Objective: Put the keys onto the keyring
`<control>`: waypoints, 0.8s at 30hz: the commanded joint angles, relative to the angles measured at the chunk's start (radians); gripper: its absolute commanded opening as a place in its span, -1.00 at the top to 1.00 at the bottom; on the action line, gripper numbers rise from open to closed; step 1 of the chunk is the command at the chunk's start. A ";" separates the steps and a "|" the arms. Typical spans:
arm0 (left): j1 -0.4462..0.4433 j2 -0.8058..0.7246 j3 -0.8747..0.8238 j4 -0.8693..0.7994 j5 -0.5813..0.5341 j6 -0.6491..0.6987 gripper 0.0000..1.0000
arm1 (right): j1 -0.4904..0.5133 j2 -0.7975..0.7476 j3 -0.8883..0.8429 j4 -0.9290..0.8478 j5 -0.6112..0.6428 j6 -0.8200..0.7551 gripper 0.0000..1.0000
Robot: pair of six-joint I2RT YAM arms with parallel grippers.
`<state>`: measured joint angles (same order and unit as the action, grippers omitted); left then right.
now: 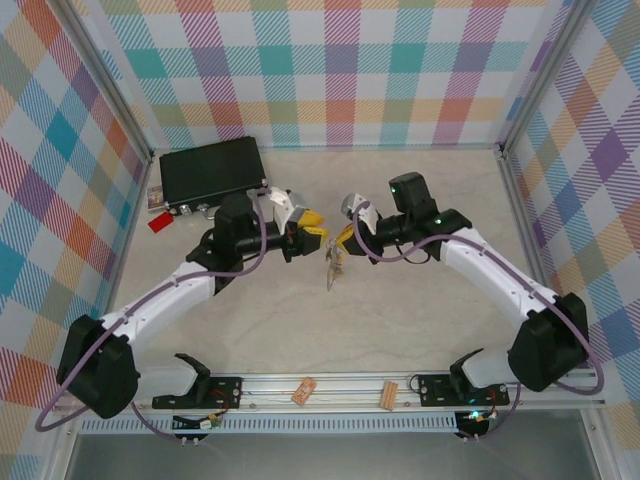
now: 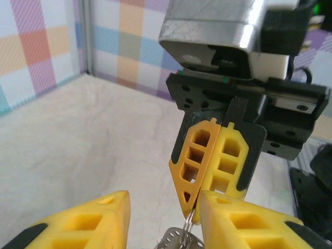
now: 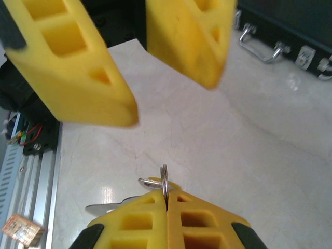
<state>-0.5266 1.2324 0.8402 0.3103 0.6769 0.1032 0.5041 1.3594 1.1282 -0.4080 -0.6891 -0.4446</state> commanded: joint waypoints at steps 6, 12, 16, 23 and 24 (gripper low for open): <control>0.010 -0.040 -0.083 0.194 -0.030 -0.079 0.15 | -0.064 -0.148 -0.154 0.482 -0.086 0.240 1.00; 0.010 -0.010 -0.111 0.305 0.006 -0.158 0.15 | -0.082 -0.188 -0.246 0.730 -0.103 0.415 1.00; 0.010 0.010 -0.108 0.339 0.022 -0.192 0.15 | -0.084 -0.184 -0.274 0.859 -0.112 0.512 1.00; 0.007 0.016 -0.126 0.391 0.014 -0.224 0.14 | -0.084 -0.194 -0.286 0.914 -0.068 0.565 1.00; 0.002 0.019 -0.135 0.416 0.007 -0.230 0.14 | -0.084 -0.196 -0.291 0.923 -0.062 0.574 1.00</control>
<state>-0.5259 1.2407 0.7280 0.6384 0.6708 -0.0952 0.4248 1.1889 0.8494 0.4160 -0.7578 0.0769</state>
